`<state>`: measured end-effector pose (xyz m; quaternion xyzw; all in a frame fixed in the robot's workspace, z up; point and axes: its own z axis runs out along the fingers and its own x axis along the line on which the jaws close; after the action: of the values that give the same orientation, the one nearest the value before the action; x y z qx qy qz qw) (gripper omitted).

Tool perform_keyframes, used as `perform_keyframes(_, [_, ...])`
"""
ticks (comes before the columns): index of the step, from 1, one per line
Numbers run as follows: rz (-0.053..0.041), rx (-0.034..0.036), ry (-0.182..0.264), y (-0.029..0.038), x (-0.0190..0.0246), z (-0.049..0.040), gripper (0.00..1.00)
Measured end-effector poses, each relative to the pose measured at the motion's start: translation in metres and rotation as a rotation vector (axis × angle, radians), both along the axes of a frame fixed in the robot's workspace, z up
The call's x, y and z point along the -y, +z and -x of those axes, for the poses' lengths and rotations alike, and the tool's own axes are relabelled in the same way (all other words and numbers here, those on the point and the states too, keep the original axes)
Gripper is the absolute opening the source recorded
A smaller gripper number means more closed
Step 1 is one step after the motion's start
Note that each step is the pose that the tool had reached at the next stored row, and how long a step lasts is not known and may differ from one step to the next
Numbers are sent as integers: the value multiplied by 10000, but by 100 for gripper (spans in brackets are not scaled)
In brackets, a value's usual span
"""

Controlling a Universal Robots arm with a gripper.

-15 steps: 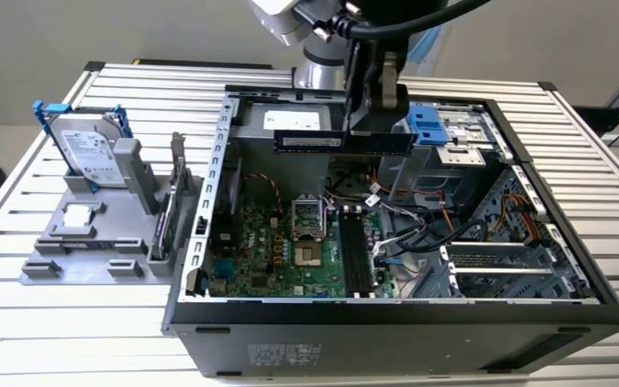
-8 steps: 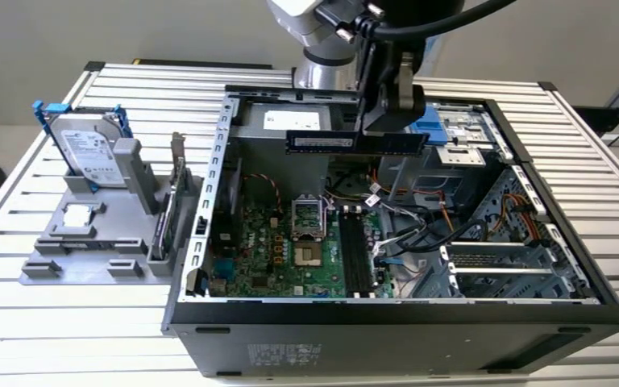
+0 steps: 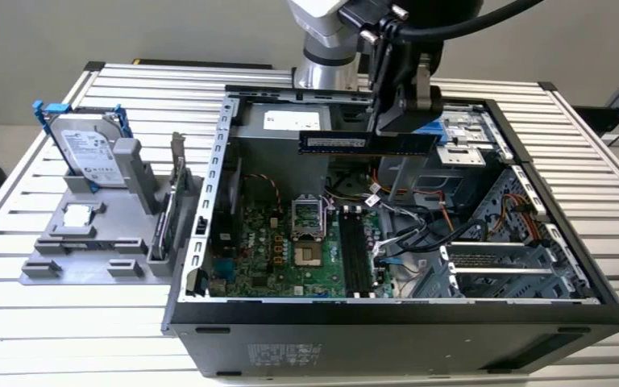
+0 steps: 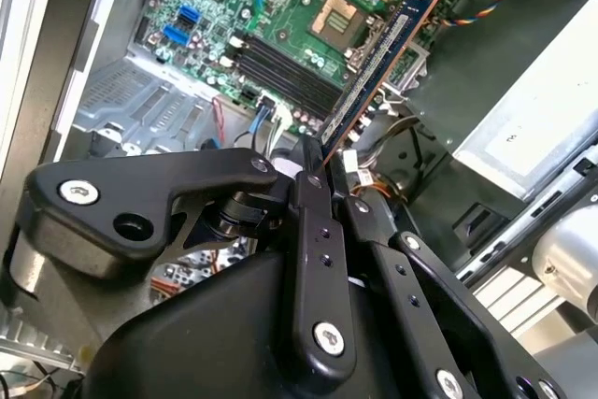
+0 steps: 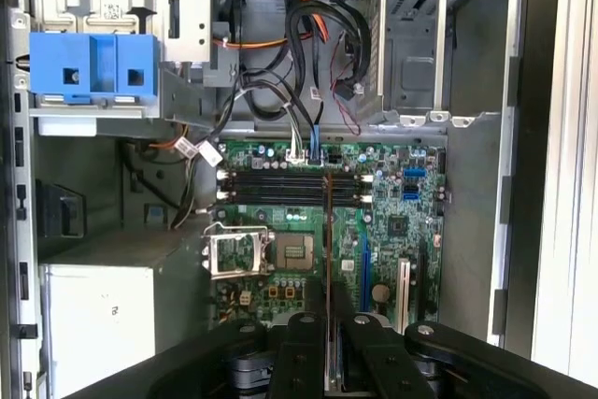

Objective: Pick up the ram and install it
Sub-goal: 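Pick up the ram and move it above insertion slot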

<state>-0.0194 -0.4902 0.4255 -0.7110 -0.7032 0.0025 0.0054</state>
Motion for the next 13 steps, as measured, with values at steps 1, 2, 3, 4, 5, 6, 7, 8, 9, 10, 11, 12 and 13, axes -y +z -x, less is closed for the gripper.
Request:
perform_keyframes(1, [0,0,0,0,0,-17,0])
perform_keyframes(2, [0,0,0,0,0,-34,0])
perform_keyframes(3, [0,0,0,0,0,-50,0])
perform_keyframes(4, [0,0,0,0,0,-67,0])
perform_keyframes(5, [0,0,0,0,0,-82,0])
perform_keyframes(6, [0,0,0,0,0,-97,0])
perform_keyframes(7, [0,0,0,0,0,-112,0])
perform_keyframes(8, [0,0,0,0,0,-127,0])
perform_keyframes(9, [0,0,0,0,0,-142,0])
perform_keyframes(10, [0,0,0,0,0,-157,0])
perform_keyframes(11, [0,0,0,0,0,-172,0])
perform_keyframes(12, [0,0,0,0,0,-187,0])
perform_keyframes(13, [0,0,0,0,0,-202,0])
